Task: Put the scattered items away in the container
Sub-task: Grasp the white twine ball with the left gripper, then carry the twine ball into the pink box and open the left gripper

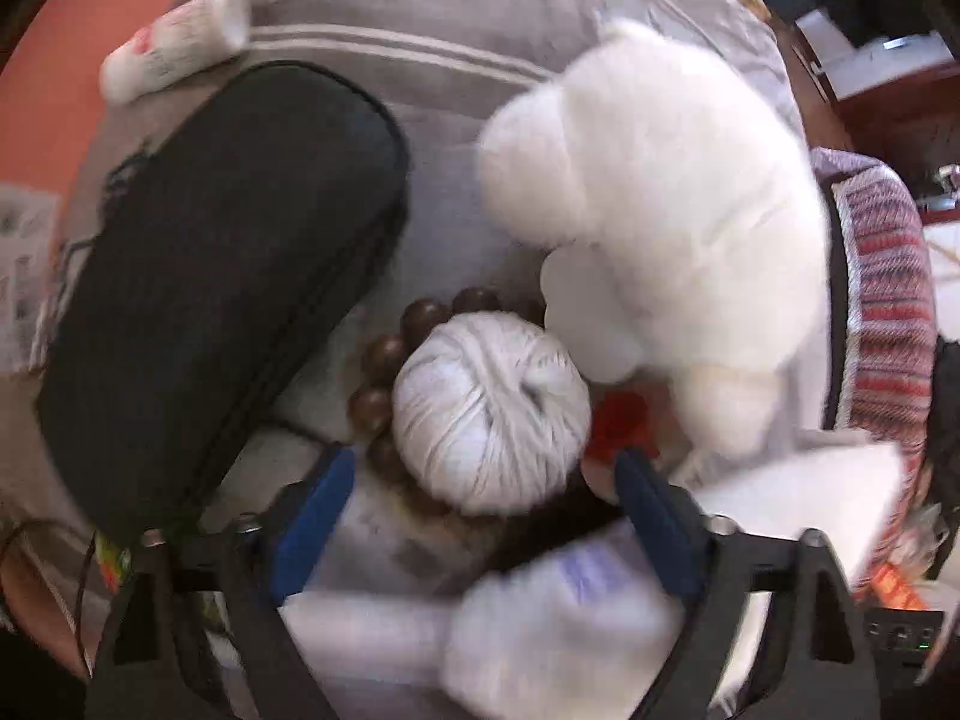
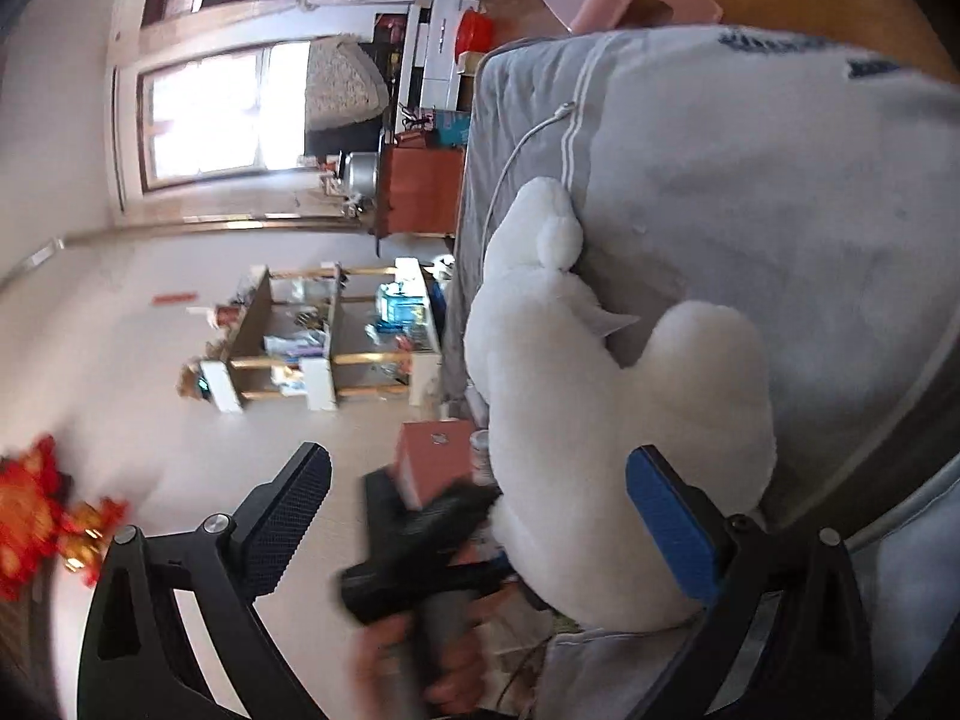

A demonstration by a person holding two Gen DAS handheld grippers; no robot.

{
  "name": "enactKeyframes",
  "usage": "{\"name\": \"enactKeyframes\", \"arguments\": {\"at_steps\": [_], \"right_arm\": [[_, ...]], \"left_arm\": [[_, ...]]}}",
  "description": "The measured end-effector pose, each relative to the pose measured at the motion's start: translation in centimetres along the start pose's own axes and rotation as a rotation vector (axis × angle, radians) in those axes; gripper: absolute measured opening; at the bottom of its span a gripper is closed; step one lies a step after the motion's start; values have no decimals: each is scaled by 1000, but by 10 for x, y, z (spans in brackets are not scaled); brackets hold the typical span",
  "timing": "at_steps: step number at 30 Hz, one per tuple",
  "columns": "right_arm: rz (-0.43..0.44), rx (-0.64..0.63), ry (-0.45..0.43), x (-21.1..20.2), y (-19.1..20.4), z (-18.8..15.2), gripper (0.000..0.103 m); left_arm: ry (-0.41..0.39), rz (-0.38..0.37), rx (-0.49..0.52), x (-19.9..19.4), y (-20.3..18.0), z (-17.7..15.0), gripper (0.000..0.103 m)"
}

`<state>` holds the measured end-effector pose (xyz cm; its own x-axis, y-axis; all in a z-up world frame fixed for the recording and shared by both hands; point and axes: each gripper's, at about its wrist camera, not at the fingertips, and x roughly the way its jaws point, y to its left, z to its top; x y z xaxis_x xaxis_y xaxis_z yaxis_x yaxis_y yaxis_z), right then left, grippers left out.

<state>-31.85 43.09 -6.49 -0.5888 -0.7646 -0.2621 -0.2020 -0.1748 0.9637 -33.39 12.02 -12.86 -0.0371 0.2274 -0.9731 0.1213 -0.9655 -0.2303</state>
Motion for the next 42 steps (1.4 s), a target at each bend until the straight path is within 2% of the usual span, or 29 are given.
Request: {"name": "enactKeyframes", "arguments": {"at_steps": [1, 4, 6, 8, 12, 16, 17, 18, 19, 20, 21, 22, 23, 24, 25, 27, 30, 33, 37, 39, 42], "right_arm": [[4, 10, 5, 1, -2, 1, 100], [0, 12, 25, 5, -4, 1, 100], [-5, 13, 32, 7, -5, 1, 100], [-5, 21, 32, 6, -7, 1, 100], [-9, 39, 27, 5, -9, -1, 100], [-35, 26, 23, 6, -4, -3, 100], [-44, 18, 24, 6, -2, -4, 100], [-50, 11, 28, 7, -1, -5, 100], [-56, 4, 32, 7, 1, -6, 100], [-62, -1, 37, 8, 2, -8, 101], [-65, -4, 39, 8, 2, -9, 102], [-67, -9, 41, 7, 3, -10, 102], [-69, -16, 42, 7, 5, -11, 102], [-70, -25, 44, 7, 6, -12, 102], [-71, -37, 48, 8, 8, -13, 102], [-82, -64, 52, 9, 12, -15, 102], [-149, -135, 33, 10, 22, -20, 102], [-205, -230, 10, 8, 38, -30, 102], [-193, -326, 46, 20, 65, -49, 102], [-168, -372, 114, 43, 82, -63, 102], [-239, -433, 281, 106, 100, -89, 101]], "left_arm": [[-19, 24, 29, 1, -3, 0, 58], [-45, 67, 61, -11, -7, -4, 57], [-59, 37, 23, -30, 0, -10, 57], [-109, 9, -2, -64, 8, -18, 57], [-303, -66, -44, -169, 35, -37, 57], [-562, -124, -203, -287, 93, -31, 58], [-644, -142, -243, -311, 108, -25, 62], [-750, -117, -287, -335, 125, -18, 68], [-802, -55, -313, -345, 136, -9, 98], [-799, 10, -336, -347, 146, 1, 102], [-736, 23, -344, -344, 155, 7, 101], [-662, -50, -342, -337, 164, 7, 97], [-625, -116, -339, -328, 167, -2, 96], [-600, -142, -313, -316, 162, -19, 96], [-581, -120, -273, -305, 156, -34, 96], [-532, -66, -200, -270, 136, -71, 97], [-383, -83, -112, -193, 115, -118, 97], [-216, -75, -95, -122, 105, -142, 97], [-160, -32, -156, -76, 122, -146, 97], [-165, -22, -193, -72, 131, -140, 97], [-169, -20, -219, -69, 133, -138, 97]]}}
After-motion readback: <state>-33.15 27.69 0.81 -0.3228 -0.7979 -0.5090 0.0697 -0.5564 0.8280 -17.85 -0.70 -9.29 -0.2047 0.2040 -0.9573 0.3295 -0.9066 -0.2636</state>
